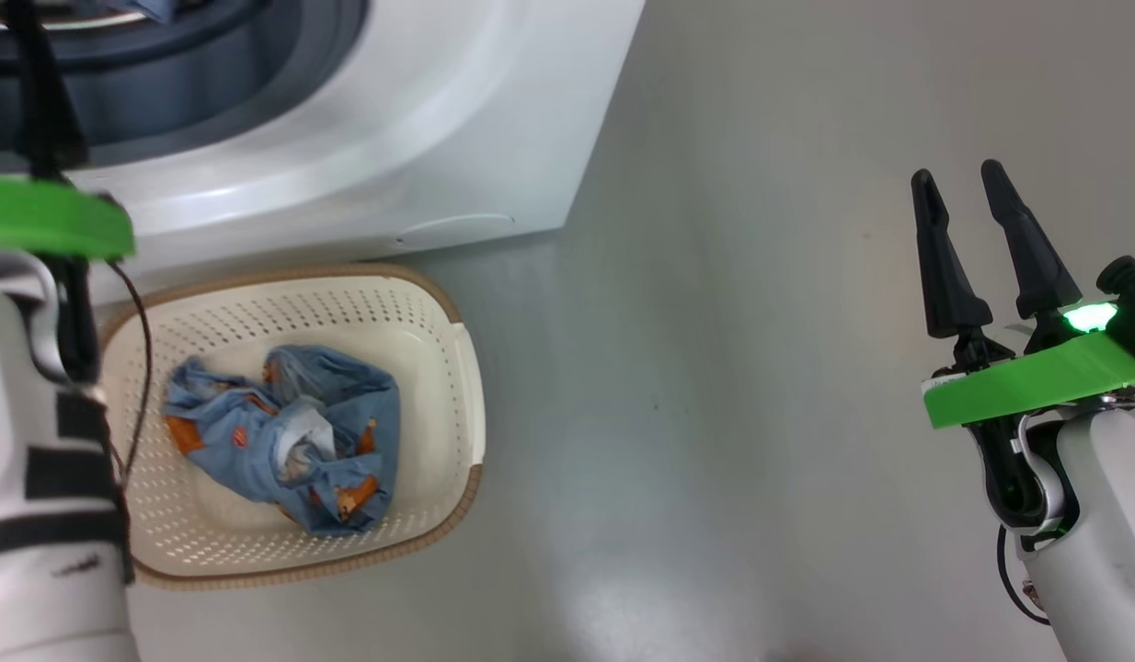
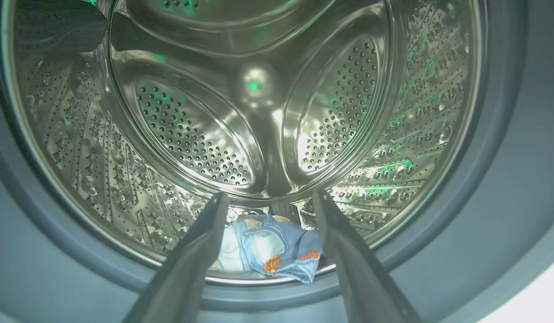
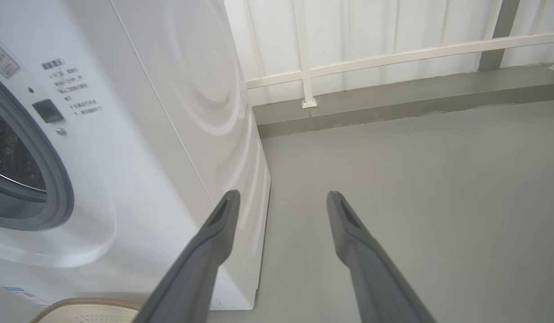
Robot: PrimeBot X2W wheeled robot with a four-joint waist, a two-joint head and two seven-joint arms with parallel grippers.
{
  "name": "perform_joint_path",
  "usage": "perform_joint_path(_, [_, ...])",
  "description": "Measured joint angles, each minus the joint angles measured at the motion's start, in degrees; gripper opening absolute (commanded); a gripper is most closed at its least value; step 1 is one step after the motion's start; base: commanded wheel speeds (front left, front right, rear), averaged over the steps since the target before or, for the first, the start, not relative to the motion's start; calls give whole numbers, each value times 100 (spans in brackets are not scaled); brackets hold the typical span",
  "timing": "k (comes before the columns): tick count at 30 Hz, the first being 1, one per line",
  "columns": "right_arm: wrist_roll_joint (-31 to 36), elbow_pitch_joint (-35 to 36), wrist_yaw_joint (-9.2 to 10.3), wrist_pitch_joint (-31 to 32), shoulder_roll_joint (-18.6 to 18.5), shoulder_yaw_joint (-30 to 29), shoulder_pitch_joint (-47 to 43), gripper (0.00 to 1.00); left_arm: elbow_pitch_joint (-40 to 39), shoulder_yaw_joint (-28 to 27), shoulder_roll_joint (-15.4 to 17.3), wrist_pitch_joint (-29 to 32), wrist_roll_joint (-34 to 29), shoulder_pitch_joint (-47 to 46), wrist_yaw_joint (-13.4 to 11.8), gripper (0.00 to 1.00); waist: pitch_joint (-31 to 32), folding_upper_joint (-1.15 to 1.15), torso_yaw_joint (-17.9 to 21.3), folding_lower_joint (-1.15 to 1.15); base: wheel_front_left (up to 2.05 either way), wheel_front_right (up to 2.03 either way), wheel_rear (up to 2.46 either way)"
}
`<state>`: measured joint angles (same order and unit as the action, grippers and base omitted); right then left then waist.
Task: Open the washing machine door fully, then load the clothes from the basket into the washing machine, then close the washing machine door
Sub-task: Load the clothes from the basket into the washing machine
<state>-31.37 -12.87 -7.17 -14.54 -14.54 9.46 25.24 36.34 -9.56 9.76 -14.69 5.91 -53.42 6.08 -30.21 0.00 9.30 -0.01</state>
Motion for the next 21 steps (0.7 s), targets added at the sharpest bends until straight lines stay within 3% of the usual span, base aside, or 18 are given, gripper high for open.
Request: perform_joint_path(21, [0,-196,0,0,-230,8,-801,100,-1029,14,-457,1,5,2452,129,100,1240,0,-415,0,0,0,0])
